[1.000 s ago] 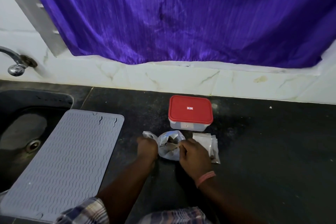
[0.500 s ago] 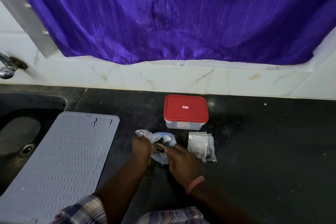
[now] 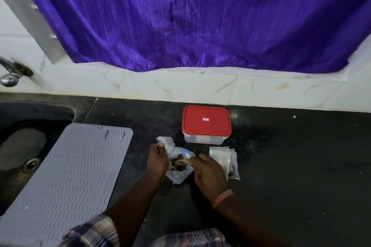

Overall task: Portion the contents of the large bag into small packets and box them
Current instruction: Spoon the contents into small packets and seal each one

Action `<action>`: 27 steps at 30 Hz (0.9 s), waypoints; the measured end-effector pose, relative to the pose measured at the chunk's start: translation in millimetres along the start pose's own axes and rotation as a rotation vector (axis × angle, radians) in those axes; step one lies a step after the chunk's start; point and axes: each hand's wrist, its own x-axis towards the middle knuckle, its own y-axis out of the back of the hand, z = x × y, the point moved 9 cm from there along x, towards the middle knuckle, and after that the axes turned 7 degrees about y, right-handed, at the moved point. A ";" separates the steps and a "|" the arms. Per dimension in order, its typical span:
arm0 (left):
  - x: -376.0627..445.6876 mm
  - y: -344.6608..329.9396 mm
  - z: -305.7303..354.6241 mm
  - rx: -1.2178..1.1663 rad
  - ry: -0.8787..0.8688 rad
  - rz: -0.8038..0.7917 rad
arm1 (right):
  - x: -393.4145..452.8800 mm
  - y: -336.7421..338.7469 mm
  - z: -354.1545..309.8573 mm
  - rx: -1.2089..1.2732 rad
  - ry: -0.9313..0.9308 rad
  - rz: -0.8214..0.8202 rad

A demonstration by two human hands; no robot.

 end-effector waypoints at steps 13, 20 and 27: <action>2.6 -1.6 -15.6 0.021 0.025 0.020 | 2.0 14.3 16.1 -0.032 -0.342 0.039; -1.0 -6.3 -14.9 0.030 0.004 0.012 | 7.5 2.4 24.2 -0.045 -0.406 -0.064; -0.1 -10.9 -19.5 0.025 0.029 0.016 | -2.1 -2.2 21.2 -0.020 -0.415 -0.045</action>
